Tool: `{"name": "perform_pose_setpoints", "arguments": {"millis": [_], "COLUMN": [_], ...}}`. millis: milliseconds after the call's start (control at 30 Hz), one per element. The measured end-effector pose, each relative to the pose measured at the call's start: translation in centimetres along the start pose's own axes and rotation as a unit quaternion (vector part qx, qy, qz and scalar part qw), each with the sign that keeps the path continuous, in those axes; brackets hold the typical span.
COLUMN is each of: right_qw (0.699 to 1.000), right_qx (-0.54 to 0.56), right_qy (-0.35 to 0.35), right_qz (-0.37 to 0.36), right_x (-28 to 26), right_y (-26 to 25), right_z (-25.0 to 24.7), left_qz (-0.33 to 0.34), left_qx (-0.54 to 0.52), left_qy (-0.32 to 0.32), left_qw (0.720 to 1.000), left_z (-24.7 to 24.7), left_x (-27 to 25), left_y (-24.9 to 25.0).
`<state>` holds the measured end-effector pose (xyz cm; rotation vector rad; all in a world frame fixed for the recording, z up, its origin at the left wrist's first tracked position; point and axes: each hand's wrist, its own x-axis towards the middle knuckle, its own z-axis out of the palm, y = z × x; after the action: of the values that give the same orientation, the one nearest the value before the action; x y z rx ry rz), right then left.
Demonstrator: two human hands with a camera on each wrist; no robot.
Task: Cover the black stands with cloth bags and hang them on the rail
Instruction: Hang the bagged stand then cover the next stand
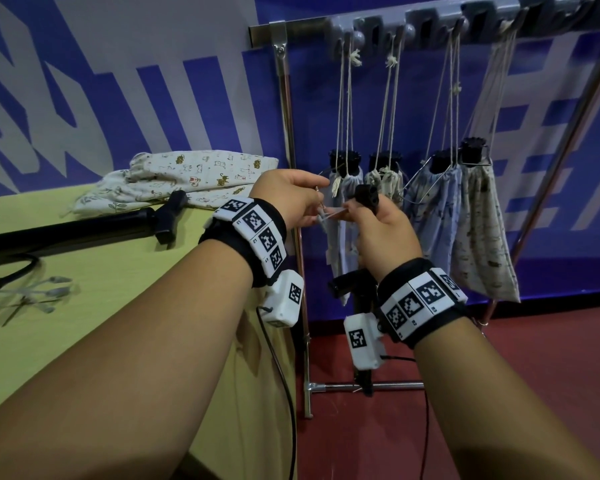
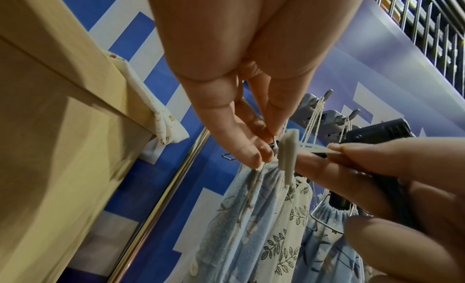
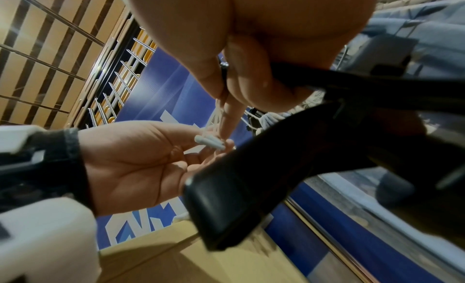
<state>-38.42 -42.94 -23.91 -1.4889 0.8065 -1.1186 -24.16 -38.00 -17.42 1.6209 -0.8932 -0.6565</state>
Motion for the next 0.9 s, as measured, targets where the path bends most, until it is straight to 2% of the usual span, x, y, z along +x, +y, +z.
{"name": "perform_pose_setpoints", "arguments": {"millis": [167,333,600,767,900], "right_qw": [1.000,0.997,0.999,1.000,0.999], "right_qx": [0.011,0.068,0.038,0.018,0.033], "right_qy": [0.002,-0.008,-0.008,-0.007,0.014], "right_qz": [0.014,0.039,0.017,-0.020,-0.018], "right_x": [0.01,0.45,0.39,0.02,-0.31], "right_y": [-0.10,0.29,0.25,-0.07,-0.49], "right_z": [-0.21,0.02,-0.21,-0.48,-0.64], "left_qz": [-0.012,-0.010,-0.060,-0.113,-0.113], "left_qx": [-0.009,-0.035,-0.069,-0.058,-0.114], "left_qy": [-0.015,-0.044,-0.041,-0.084,-0.107], "left_qw": [1.000,0.998,0.995,0.988,0.981], "left_z": [0.03,0.10,0.19,-0.01,-0.19], "left_x": [-0.33,-0.62,-0.48,-0.17,-0.30], "left_y": [0.17,0.03,0.32,0.01,0.12]}}
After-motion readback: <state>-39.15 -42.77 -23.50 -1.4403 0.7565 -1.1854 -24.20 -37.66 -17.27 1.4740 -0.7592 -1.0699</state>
